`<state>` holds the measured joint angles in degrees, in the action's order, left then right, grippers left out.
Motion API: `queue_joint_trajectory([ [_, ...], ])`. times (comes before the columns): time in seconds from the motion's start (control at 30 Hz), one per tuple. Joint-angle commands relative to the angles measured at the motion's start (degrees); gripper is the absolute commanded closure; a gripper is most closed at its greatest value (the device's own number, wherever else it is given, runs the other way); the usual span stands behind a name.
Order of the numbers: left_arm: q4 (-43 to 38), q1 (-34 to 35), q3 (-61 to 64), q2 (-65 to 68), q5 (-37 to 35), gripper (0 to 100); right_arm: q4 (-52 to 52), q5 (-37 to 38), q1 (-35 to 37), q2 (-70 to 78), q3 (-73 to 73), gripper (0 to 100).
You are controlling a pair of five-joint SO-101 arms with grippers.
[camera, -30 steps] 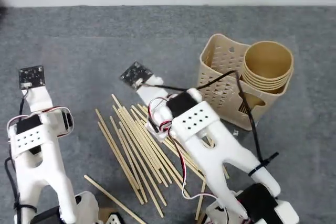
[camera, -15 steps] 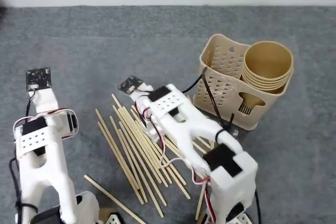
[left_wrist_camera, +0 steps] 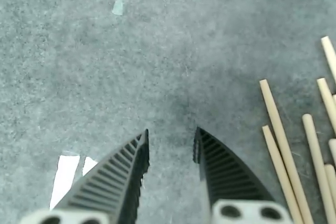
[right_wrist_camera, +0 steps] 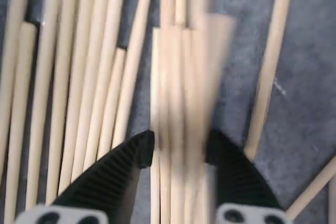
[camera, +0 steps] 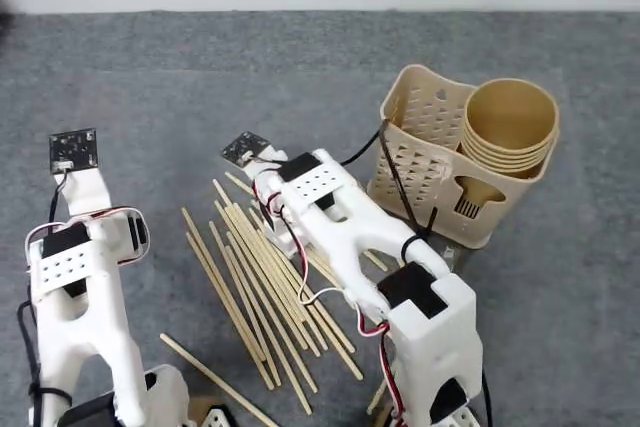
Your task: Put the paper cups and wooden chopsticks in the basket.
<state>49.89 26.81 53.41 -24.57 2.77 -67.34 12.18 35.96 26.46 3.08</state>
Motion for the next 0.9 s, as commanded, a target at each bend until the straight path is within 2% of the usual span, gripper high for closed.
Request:
queue_joint_trajectory([
  [0.0, -1.1, -0.3, -0.1, -0.9, -0.7, 86, 1.0, 0.1, -0.9, 2.9, 0.0, 93.1],
  [0.17, -1.1, -0.3, -0.1, -0.9, -0.7, 86, 1.0, 1.3, -0.9, 2.8, 0.0, 99.1],
  [0.53, -1.1, -0.4, -0.1, -0.8, -0.7, 86, 0.2, 3.3, -1.0, -11.5, 0.0, 99.1],
  [0.87, -1.1, -0.4, -0.1, -0.8, -0.7, 86, -9.3, 3.3, -0.9, -21.5, -9.2, 99.1],
])
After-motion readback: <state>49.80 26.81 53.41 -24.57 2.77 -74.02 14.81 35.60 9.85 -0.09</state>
